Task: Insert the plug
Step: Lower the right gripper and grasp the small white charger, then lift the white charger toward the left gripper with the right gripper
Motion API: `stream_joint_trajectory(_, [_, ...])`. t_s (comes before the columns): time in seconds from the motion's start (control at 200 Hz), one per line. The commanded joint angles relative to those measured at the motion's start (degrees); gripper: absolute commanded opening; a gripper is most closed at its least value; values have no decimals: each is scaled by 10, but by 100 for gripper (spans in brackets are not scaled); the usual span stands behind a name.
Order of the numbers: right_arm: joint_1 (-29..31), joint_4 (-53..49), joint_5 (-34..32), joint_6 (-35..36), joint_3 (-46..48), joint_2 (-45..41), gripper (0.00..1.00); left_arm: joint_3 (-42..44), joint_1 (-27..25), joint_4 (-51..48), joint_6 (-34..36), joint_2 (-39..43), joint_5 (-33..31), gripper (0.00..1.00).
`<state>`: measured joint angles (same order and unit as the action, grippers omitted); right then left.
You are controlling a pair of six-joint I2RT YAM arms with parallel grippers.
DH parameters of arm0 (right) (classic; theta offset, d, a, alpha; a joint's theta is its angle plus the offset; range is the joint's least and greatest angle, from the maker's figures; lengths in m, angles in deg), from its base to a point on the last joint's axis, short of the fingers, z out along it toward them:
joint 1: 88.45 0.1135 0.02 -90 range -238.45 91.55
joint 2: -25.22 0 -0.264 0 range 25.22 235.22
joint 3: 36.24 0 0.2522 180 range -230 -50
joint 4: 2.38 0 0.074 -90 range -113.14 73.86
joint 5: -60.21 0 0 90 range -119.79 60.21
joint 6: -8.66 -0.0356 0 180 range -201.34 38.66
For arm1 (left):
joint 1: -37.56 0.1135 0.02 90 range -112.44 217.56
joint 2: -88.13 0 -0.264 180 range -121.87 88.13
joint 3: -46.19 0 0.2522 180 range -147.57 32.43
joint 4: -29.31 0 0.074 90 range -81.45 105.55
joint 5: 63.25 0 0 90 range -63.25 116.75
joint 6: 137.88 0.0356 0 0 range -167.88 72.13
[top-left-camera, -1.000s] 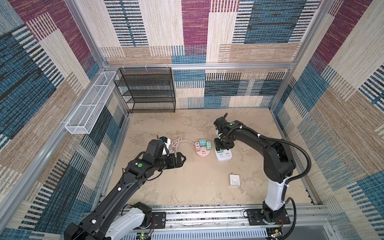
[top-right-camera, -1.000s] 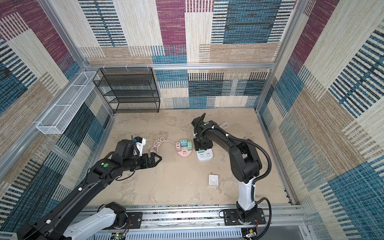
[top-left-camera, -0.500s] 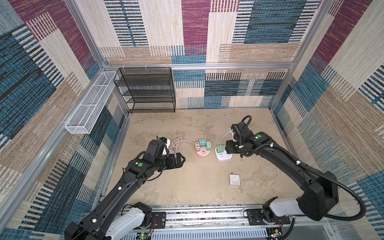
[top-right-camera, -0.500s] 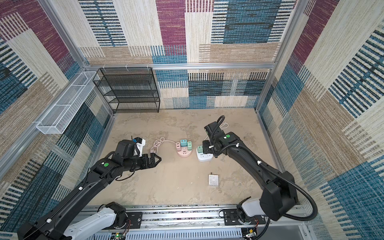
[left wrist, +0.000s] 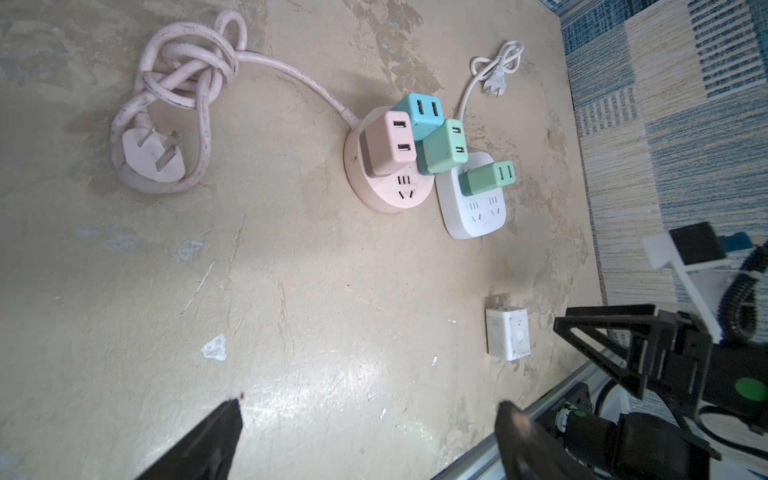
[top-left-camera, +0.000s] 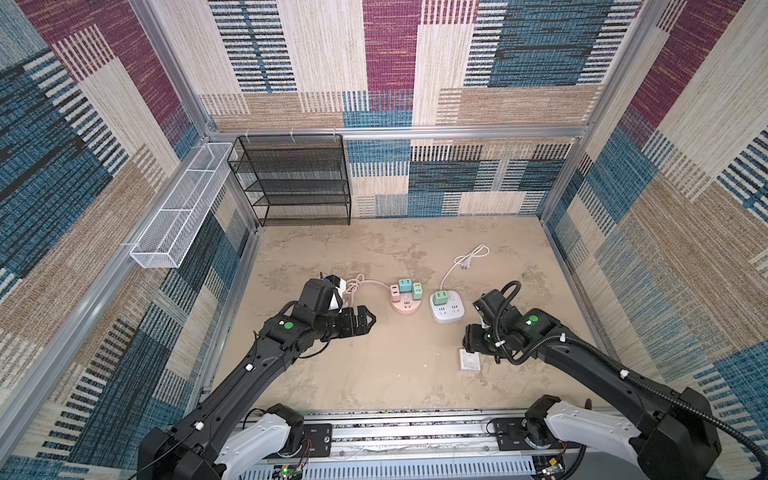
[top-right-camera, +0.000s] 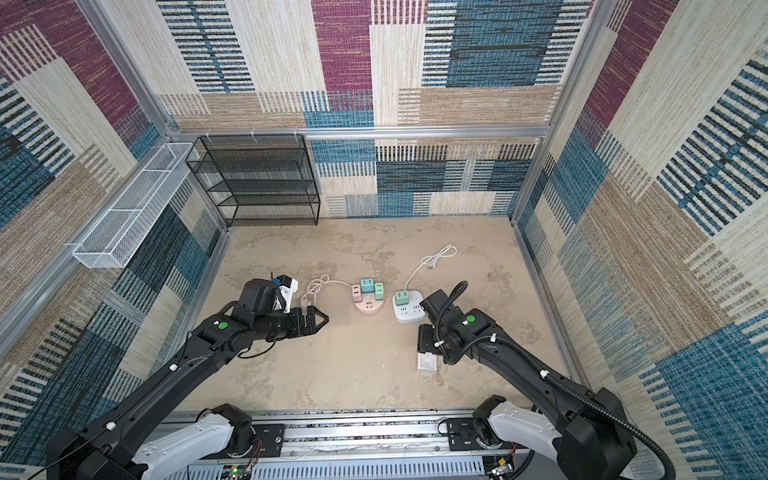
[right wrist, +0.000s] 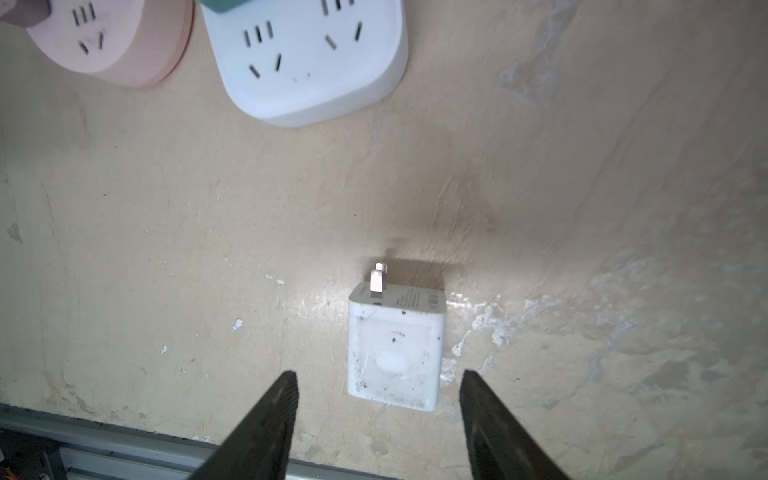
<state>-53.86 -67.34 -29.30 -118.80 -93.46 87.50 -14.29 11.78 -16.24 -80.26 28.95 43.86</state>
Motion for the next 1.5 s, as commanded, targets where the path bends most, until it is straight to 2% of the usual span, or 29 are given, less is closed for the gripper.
stream_joint_trajectory(0.0, [11,12,21,-51,21,-2,66,-1,0,15,7,-3,12,100])
stream_joint_trajectory(0.3, [61,41,7,-92,53,51,66,5,0,24,7,-3,14,100])
stream_joint_trajectory(0.781, [62,68,-35,-82,49,118,67,22,0,31,3,7,14,99])
stream_joint_trajectory(1.127, [63,108,-20,-60,77,136,62,27,-1,31,2,9,12,99])
stream_joint_trajectory(1.242, [62,109,-16,-54,75,133,56,29,-1,30,1,12,12,99])
stream_joint_trajectory(1.317, [63,110,-18,-50,71,124,49,29,-1,30,1,15,11,99])
stream_joint_trajectory(1.417, [63,112,-23,-38,61,111,25,26,0,31,2,15,12,99])
stream_joint_trajectory(1.472, [67,121,-25,-26,52,98,1,26,-1,31,2,13,12,99])
stream_joint_trajectory(1.492, [71,125,-27,-23,49,92,0,25,-1,31,2,12,12,99])
